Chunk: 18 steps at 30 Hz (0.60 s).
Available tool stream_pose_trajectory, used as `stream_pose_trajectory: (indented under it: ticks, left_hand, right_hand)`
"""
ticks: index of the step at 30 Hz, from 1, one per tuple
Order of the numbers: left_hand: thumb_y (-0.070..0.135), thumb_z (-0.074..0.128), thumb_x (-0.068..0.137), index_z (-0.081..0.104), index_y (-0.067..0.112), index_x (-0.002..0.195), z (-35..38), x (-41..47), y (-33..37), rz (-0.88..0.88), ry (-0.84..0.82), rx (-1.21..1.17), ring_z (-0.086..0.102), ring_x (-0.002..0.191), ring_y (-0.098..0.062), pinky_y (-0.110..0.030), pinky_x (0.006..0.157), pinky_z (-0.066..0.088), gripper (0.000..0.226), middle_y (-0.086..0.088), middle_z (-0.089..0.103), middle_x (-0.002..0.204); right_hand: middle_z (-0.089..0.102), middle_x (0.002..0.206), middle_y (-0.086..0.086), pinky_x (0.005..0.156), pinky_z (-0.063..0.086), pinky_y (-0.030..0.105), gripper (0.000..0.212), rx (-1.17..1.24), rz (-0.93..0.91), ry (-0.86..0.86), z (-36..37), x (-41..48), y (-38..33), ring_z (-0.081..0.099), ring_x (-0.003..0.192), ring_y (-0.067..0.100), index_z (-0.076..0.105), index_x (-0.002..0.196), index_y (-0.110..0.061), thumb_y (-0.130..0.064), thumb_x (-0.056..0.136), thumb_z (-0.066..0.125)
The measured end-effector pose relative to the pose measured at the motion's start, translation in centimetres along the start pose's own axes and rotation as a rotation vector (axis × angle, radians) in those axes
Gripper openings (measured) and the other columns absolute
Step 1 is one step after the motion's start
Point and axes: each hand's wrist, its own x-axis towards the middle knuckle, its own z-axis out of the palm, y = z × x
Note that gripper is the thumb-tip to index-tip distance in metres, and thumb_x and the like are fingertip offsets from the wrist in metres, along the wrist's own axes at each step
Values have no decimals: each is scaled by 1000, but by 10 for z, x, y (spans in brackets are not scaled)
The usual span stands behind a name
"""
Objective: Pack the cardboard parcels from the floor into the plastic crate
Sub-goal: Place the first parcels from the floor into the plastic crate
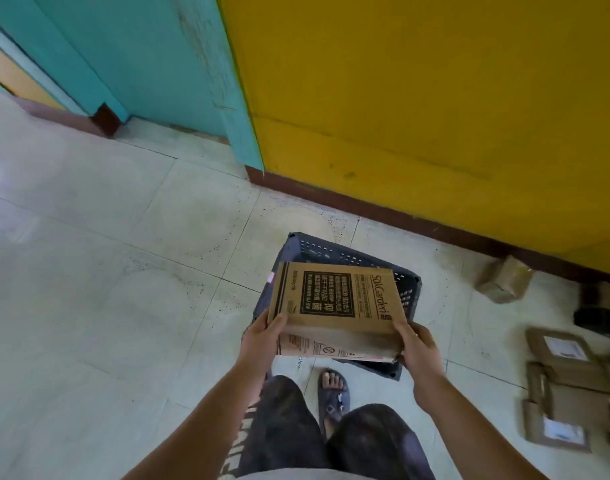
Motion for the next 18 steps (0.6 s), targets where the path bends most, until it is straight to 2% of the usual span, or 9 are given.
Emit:
stream_pose_trajectory:
  ticks: [2, 5, 8, 9, 11, 13, 15, 18]
  left_hand:
    - [35, 46, 100, 58, 23, 122, -8, 35, 5, -47, -15, 42, 64, 96, -18, -48, 92, 54, 28, -4, 69, 103]
    - [38, 47, 98, 54, 25, 119, -18, 83, 5, -127, -40, 94, 61, 99, -18, -43, 92, 52, 26, -3, 66, 106]
    - [61, 50, 82, 54, 35, 120, -19, 144, -22, -169, -59, 223, 57, 110, -21, -48, 97, 49, 46, -1, 61, 115]
    - [63, 49, 78, 54, 38, 120, -18, 164, -34, -192, -63, 264, 55, 114, -22, -49, 99, 48, 49, 0, 59, 118]
    - [50, 51, 86, 53, 35, 121, -10, 200, -56, -246, -50, 283, 54, 116, -24, -49, 100, 47, 38, -2, 57, 121]
    - [32, 49, 95, 53, 26, 122, 2, 227, -65, -283, -2, 235, 58, 111, -33, -50, 98, 49, 29, -12, 60, 117]
    - [19, 46, 97, 55, 20, 122, 15, 263, -86, -334, 67, 184, 58, 110, -39, -50, 95, 50, 26, -20, 61, 115]
    - [14, 46, 97, 57, 24, 121, 32, 325, -128, -350, 123, 155, 63, 104, -27, -43, 89, 54, 29, -8, 66, 111]
  right_hand:
    - [59, 104, 3, 83, 46, 37, 23, 6, 46, 43, 21, 13, 3, 55, 95, 20, 52, 112, -24, -39, 95, 55]
    - [63, 109, 2, 97, 48, 45, 25, 20, 101, 116, 52, 33, 15, 58, 102, 22, 60, 112, -27, -43, 92, 59]
    - [61, 109, -2, 96, 46, 42, 15, -23, 153, 182, 77, 64, 35, 54, 106, 22, 60, 108, -34, -40, 95, 55]
    - [59, 108, -3, 95, 46, 41, 11, -26, 168, 190, 85, 77, 42, 53, 105, 21, 59, 106, -35, -38, 96, 54]
    - [61, 101, -8, 95, 48, 42, 6, -34, 210, 185, 98, 108, 57, 55, 104, 20, 60, 94, -38, -41, 95, 56]
    - [63, 97, -14, 94, 51, 45, 10, -32, 227, 174, 109, 146, 78, 58, 100, 18, 63, 84, -38, -41, 93, 59]
    - [66, 97, -12, 90, 53, 42, 8, -14, 245, 173, 118, 188, 105, 61, 96, 15, 65, 85, -38, -37, 92, 61]
    - [67, 96, -10, 81, 53, 35, 6, 2, 283, 180, 132, 251, 148, 61, 91, 11, 63, 87, -36, -34, 93, 62]
